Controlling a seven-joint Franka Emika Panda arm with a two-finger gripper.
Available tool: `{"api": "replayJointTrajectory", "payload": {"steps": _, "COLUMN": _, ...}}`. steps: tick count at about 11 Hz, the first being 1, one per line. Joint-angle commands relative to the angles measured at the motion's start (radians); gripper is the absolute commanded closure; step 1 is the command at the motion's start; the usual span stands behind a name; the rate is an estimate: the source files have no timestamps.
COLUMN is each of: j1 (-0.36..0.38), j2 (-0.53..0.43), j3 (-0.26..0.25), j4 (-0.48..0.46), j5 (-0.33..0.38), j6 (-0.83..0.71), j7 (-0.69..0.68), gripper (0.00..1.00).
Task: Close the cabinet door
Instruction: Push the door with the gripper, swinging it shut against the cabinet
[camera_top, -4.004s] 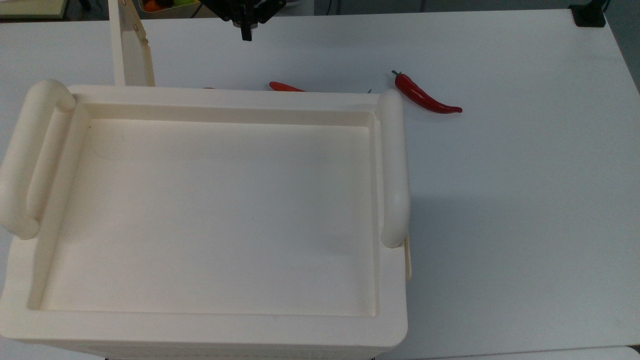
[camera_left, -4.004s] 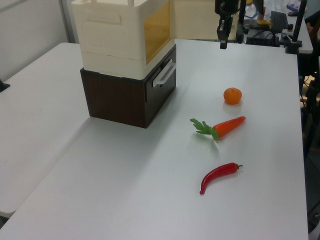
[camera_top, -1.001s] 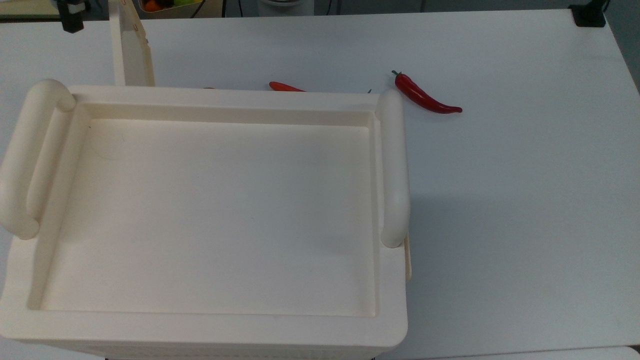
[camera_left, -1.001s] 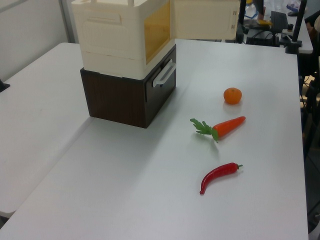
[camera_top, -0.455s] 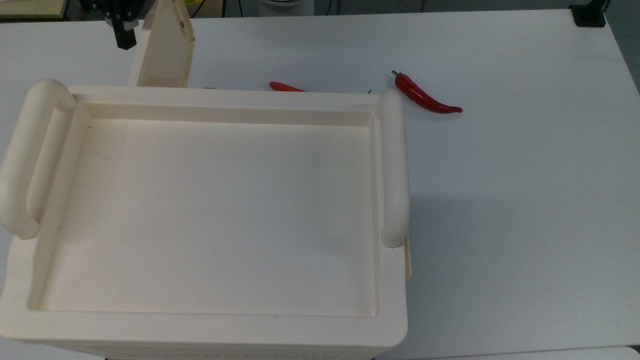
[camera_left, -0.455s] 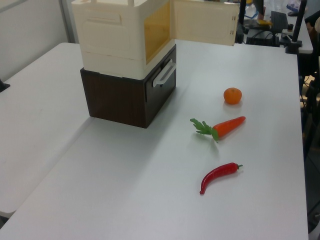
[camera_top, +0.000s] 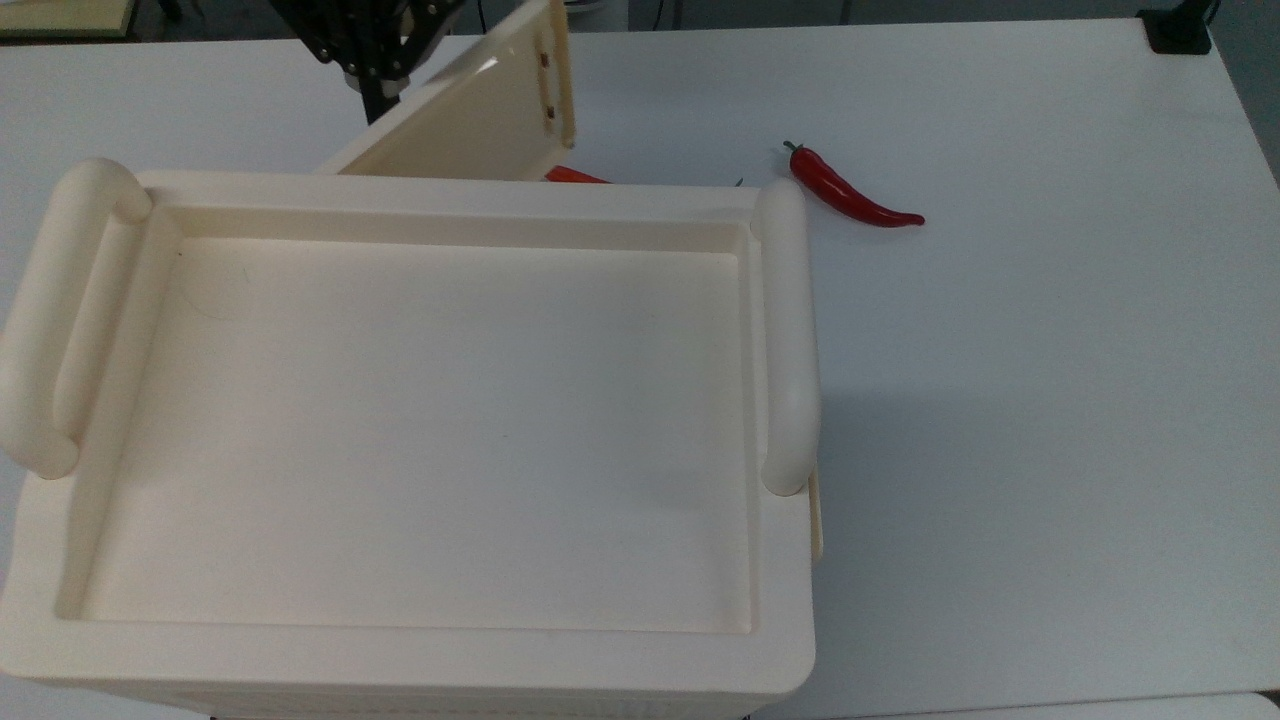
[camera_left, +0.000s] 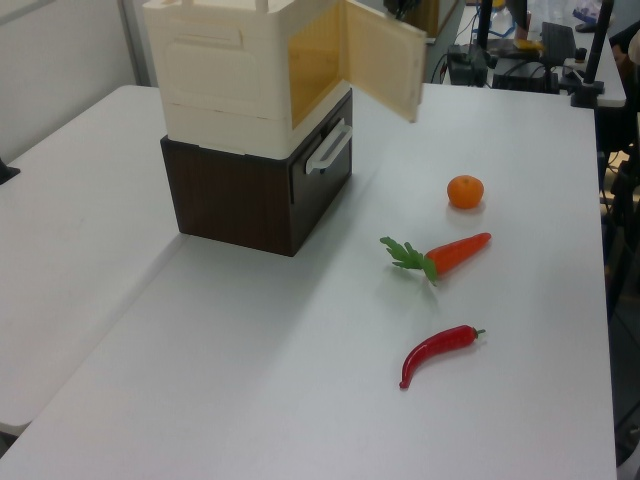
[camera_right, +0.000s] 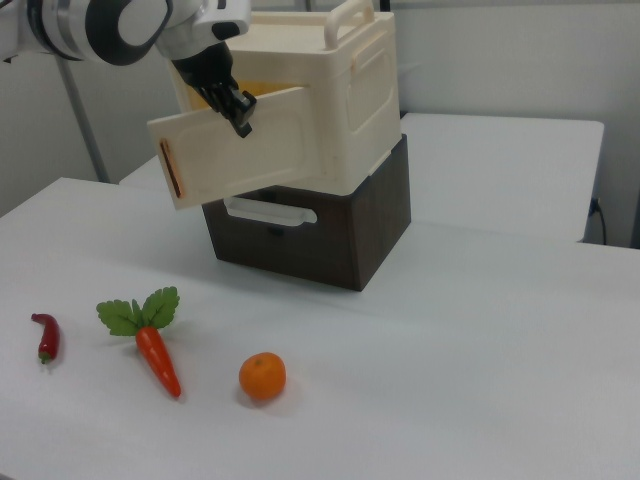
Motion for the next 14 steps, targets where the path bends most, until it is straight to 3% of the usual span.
{"api": "replayJointTrajectory", "payload": {"steps": 1, "j1": 0.065, "j2": 0.051, "j3": -0.007, "j4": -0.012, "j5": 0.064, "j6": 0.188, "j7": 0.022, "gripper": 1.0}}
{"api": "replayJointTrajectory", "payload": {"steps": 4, "j1": 0.072, "j2": 0.099, "j3": -0.007, "j4": -0.009, "j5": 0.055, "j6": 0.359, "j7": 0.062, "gripper": 1.0}}
{"api": "replayJointTrajectory", "payload": {"steps": 8, "j1": 0.073, "j2": 0.096, "j3": -0.007, "j4": -0.017, "j5": 0.046, "j6": 0.358, "j7": 0.051, "gripper": 1.0}}
{"api": "replayJointTrajectory", "payload": {"steps": 9, "j1": 0.073, "j2": 0.09, "j3": -0.007, "j4": -0.023, "j5": 0.04, "j6": 0.341, "j7": 0.046, "gripper": 1.0}}
{"api": "replayJointTrajectory", "payload": {"steps": 12, "j1": 0.093, "j2": 0.056, "j3": -0.006, "j4": -0.053, "j5": -0.067, "j6": 0.165, "j7": 0.022, "gripper": 1.0}}
{"api": "replayJointTrajectory", "payload": {"steps": 14, "j1": 0.092, "j2": 0.006, "j3": 0.022, "j4": -0.107, "j5": -0.136, "j6": 0.033, "j7": -0.025, "gripper": 1.0}}
